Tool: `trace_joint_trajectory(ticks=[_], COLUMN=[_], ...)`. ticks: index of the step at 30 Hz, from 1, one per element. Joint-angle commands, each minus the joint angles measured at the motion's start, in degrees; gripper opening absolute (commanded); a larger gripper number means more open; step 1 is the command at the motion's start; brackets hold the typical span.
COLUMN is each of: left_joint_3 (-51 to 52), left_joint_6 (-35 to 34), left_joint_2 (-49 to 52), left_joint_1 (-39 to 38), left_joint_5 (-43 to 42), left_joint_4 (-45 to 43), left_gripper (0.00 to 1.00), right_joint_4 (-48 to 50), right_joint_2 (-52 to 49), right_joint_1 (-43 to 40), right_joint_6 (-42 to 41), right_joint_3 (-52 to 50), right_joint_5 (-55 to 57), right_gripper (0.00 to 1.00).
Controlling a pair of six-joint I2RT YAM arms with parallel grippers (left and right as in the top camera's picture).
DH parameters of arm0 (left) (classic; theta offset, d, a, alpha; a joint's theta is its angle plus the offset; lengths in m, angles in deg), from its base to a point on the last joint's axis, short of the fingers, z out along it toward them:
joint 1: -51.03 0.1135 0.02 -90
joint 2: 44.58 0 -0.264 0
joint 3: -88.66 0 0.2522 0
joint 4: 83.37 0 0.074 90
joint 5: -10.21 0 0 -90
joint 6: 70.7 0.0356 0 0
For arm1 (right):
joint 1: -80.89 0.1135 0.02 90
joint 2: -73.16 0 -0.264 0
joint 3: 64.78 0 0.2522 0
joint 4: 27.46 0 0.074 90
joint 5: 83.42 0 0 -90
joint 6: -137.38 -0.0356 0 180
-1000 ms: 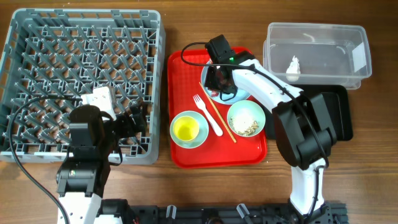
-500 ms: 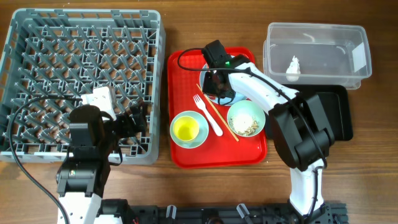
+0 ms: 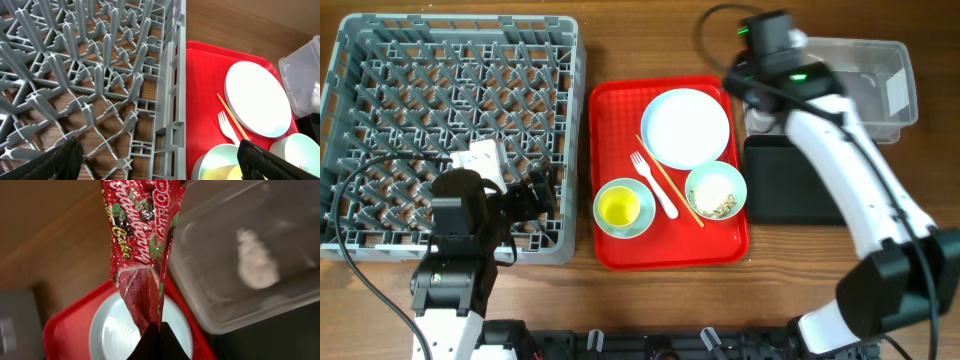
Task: Sort waste into correct bins and load items into the dishwasher rack
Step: 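Carry the red wrapper to the clear bin and release it, then grasp the rim of the rice bowl with the right gripper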
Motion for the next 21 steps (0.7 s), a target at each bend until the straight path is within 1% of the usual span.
trace_joint_trajectory(ticks=[1, 2, 3, 4, 5, 7, 10, 14, 15, 18, 21], left_joint_3=[-1.1, -1.1, -1.1, -1.1, -1.1, -1.1, -1.1, -1.1, -1.1, -1.1, -1.1], left_joint_6=[-0.5, -0.5, -0.5, -0.5, -0.5, -0.5, -0.5, -0.5, -0.5, -0.5, -0.5], left_joint_2=[0.2, 0.2, 0.2, 0.2, 0.2, 0.2, 0.2, 0.2, 0.2, 0.2, 0.2], left_joint_1=[0.3, 0.3, 0.3, 0.3, 0.3, 0.3, 0.3, 0.3, 0.3, 0.3, 0.3], left_joint_5=[-0.7, -0.7, -0.7, -0.7, -0.7, -0.7, -0.7, -0.7, -0.7, -0.7, -0.7], left_joint_4=[-0.1, -0.1, -0.1, -0.1, -0.1, -0.1, -0.1, -0.2, -0.2, -0.2, -0.1], left_gripper=[1.0, 1.0, 1.0, 1.0, 1.0, 1.0, 1.0, 1.0, 1.0, 1.0, 1.0], right_joint_4=[-1.7, -1.6, -1.1, -0.3, 0.1, 0.4, -1.3, -8.4, -10.9, -17.0, -20.3], right_joint_2=[-1.7, -2.0, -2.0, -2.0, -1.8, -0.4, 2.8, 7.3, 8.0, 9.7, 12.7], right_joint_1=[-5.3, -6.4, -7.5, -8.5, -9.1, -10.4, -10.8, -10.5, -10.3, -8.9, -5.9], right_joint_6=[-3.7, -3.1, -2.3, -0.2, 2.0, 6.4, 10.9, 20.8, 22.4, 24.0, 24.4], right_joint_3=[-0.2, -0.2, -0.2, -0.2, -0.1, 0.2, 0.2, 0.2, 0.2, 0.0, -2.1], right_joint_5=[2.2, 1.2, 0.2, -0.4, -1.1, -2.7, -5.6, -18.3, -20.2, -20.7, -20.5], right_gripper=[0.13, 0.36, 0.66, 0.79, 0.84, 0.88, 0.89, 0.92, 0.91, 0.87, 0.87])
